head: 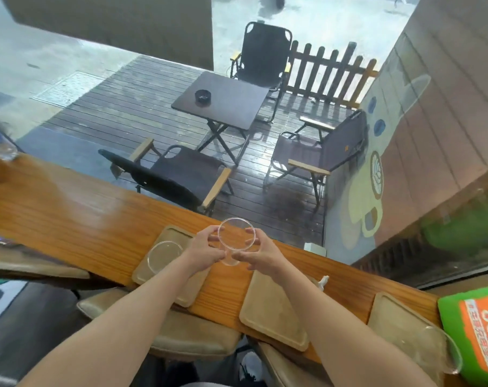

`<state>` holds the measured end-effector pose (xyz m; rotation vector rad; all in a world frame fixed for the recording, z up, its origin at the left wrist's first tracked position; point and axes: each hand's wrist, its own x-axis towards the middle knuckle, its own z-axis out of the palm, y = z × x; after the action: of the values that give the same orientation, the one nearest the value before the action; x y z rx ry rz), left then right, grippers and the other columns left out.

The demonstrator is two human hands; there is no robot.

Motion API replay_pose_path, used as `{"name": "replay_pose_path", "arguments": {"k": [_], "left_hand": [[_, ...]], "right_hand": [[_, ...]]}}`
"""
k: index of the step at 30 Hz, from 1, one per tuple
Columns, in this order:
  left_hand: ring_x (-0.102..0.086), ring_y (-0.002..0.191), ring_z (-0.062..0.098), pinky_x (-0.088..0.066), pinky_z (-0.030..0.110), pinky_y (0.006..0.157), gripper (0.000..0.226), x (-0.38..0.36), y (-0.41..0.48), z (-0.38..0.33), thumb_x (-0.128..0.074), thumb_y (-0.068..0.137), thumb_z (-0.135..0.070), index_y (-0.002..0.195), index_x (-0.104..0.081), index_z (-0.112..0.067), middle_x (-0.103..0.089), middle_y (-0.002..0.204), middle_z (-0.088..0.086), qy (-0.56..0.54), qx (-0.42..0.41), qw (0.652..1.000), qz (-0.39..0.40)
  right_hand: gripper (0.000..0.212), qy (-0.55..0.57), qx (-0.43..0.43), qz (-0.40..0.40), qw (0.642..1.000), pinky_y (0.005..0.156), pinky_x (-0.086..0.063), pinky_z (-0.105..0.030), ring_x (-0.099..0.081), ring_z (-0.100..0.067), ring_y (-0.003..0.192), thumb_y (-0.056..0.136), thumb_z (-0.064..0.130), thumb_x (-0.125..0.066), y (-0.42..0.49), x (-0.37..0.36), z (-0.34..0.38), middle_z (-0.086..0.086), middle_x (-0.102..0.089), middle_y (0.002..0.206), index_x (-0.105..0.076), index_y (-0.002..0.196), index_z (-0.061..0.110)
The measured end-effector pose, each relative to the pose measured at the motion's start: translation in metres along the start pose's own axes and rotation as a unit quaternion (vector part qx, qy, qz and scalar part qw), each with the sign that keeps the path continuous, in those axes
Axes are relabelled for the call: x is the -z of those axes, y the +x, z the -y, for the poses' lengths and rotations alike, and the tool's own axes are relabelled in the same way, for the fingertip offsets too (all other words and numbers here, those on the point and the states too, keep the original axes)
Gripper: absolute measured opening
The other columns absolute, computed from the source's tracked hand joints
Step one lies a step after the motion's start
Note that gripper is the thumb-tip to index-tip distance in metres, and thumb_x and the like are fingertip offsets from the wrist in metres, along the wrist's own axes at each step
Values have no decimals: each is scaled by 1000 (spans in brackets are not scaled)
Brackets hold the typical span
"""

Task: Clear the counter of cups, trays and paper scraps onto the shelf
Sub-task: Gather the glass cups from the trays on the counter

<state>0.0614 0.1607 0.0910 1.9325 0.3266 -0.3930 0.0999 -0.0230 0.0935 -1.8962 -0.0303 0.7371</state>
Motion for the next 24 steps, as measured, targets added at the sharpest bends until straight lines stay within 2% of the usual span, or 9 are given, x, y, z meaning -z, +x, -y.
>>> {"name": "replay_pose_path", "arguments": {"k": [4, 8, 11, 17, 24], "left_hand": [[-60, 111, 18, -57, 25, 79, 68, 42, -5, 13, -79, 84, -14, 141, -47, -28, -58, 126, -2, -3, 11, 999, -37], [-63, 111, 20, -57, 44, 94, 61, 77, -12, 29, -81, 81, -20, 131, -51, -37, -61, 124, -3, -21, 24, 998, -53], [-62, 114, 24, -56, 48, 95, 61, 98, -18, 39, -80, 80, -23, 130, -49, -39, -60, 126, -1, -28, 31, 997, -62], [-64, 109, 22, -60, 43, 90, 62, 122, -25, 63, -81, 81, -25, 135, -49, -32, -57, 125, 1, -35, 38, 996, -70], [-63, 107, 16, -62, 35, 81, 60, 131, -19, 88, -81, 76, -34, 125, -48, -44, -59, 119, -7, -1, 43, 998, -37]], "right_hand": [[76, 7, 21, 42, 999, 74, -59, -29, -63, -17, 100, 77, 27, -86, 16, -29, 26, 6, -53, 119, -41, 139, 26], [77, 10, 33, 79, 996, 71, -58, -27, -61, -15, 101, 76, 29, -87, 30, -56, 45, 7, -54, 117, -42, 138, 25], [77, 3, 37, 109, 993, 79, -59, -33, -62, -19, 105, 77, 30, -86, 39, -71, 56, 3, -55, 120, -42, 139, 25], [71, -25, 29, 139, 990, 73, -58, -27, -61, -17, 102, 76, 31, -86, 50, -101, 68, 7, -53, 118, -42, 131, 32], [75, -102, 2, 103, 989, 74, -61, -30, -61, -16, 95, 73, 31, -88, 55, -123, 65, 9, -51, 114, -42, 132, 27]]}}
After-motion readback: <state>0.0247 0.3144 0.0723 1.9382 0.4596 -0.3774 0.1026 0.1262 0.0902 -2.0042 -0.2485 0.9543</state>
